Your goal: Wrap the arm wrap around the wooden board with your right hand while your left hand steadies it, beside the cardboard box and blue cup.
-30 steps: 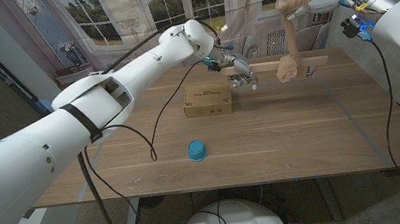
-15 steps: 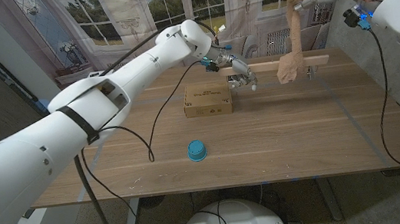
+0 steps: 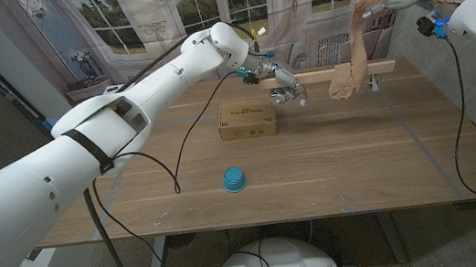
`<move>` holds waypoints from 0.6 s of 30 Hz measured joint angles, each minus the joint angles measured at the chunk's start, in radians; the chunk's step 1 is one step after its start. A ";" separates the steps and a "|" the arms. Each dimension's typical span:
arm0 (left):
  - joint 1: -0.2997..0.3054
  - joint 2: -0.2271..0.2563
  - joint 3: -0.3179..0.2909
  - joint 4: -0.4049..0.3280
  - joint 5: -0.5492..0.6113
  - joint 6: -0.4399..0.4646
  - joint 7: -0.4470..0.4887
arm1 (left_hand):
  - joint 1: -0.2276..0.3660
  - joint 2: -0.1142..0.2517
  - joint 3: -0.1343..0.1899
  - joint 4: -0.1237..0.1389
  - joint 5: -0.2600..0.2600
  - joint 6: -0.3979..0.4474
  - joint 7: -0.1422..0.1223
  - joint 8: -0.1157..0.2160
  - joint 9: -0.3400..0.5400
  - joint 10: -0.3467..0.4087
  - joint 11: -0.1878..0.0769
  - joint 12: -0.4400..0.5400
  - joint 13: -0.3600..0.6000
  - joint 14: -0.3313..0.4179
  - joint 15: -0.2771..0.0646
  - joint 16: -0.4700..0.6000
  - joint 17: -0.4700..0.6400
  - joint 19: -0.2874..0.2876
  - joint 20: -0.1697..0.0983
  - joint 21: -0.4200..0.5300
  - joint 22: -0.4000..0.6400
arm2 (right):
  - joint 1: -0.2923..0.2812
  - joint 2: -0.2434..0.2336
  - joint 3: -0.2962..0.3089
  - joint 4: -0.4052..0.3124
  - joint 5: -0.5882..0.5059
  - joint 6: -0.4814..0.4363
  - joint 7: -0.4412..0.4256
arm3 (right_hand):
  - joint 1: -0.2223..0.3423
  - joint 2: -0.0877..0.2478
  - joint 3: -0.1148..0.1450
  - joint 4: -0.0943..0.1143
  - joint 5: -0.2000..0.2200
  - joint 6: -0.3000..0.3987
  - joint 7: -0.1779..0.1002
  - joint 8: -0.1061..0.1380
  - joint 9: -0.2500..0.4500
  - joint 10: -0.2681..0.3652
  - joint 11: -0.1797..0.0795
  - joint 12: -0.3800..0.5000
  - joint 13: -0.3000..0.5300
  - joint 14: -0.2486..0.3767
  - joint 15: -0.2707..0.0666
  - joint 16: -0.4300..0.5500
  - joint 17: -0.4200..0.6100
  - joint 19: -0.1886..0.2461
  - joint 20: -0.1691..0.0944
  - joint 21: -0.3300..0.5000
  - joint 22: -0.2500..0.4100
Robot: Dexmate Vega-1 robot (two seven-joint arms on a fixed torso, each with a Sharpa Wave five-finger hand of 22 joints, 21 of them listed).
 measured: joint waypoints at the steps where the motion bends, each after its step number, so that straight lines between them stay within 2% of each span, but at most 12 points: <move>1: 0.000 0.000 -0.001 0.002 -0.004 -0.005 -0.004 | 0.000 0.000 0.000 0.000 0.000 0.000 0.000 0.000 0.000 0.000 0.000 0.000 0.000 0.000 0.000 0.000 0.000 0.000 0.000 0.000 0.000 | 0.000 0.000 0.000 0.001 0.000 0.000 0.000 | 0.000 0.000 0.000 0.000 0.000 0.000 0.000 0.000 -0.001 0.007 0.007 -0.001 0.000 0.000 0.000 0.000 0.000 0.000 0.000 0.000 0.000; 18: 0.013 0.003 -0.026 0.008 -0.057 -0.042 -0.046 | 0.000 0.000 0.000 0.000 0.000 0.000 0.000 0.000 0.003 0.000 0.000 0.000 0.000 0.000 0.000 -0.001 0.000 0.000 0.000 0.003 -0.002 | -0.004 0.043 0.005 0.138 0.109 -0.027 -0.044 | 0.000 0.000 0.000 0.000 0.000 0.000 0.000 -0.006 -0.004 0.010 0.003 -0.009 -0.001 0.004 -0.003 -0.008 0.001 -0.011 0.000 0.008 -0.002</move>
